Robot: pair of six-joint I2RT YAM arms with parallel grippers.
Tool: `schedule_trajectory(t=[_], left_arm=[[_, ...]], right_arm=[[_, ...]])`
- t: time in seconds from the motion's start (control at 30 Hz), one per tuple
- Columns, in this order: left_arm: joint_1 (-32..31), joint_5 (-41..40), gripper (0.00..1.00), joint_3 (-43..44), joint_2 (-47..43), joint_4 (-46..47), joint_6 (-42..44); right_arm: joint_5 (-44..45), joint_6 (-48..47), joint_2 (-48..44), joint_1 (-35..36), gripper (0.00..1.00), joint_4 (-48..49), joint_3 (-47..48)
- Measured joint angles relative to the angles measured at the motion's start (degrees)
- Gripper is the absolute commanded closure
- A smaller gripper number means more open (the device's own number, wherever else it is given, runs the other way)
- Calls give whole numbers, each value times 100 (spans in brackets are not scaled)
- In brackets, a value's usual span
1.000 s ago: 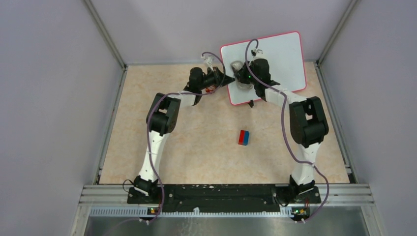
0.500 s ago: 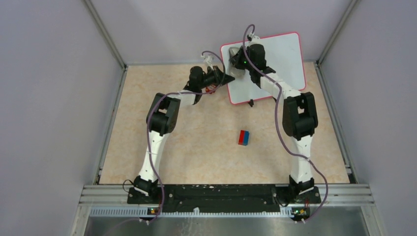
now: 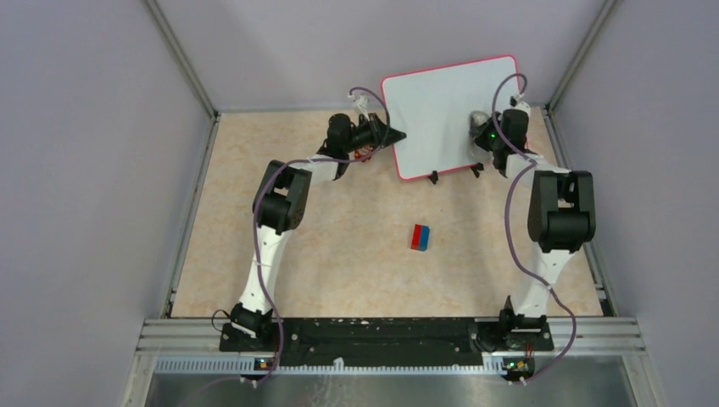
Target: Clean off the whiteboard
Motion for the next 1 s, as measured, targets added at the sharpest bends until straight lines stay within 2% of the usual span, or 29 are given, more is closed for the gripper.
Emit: schedule_trajectory(t=[0.1,0.27,0.47,0.7,0.83,1.0], left_arm=[[-2,33,100,0,0,42,24],[7,90,100,0,0,48,94],[26,94,100,0,0,42,116],[37,153,100,-107,-28,114,125],[31,131,100,-472,-203,260,192],[26,105,100,-645,-310,326,219]], right_arm=[[151,9,-129,-420,100,-17,-439],[363,-33,-267,-310,100,-22,-603],[664,-103,-293,319,100,-118,-435],[332,-114,-415,1196,100,-175,-273],[190,-162,-988,1108,100,-442,-671],[450,-304,-2234,684,100,-970,-1353]])
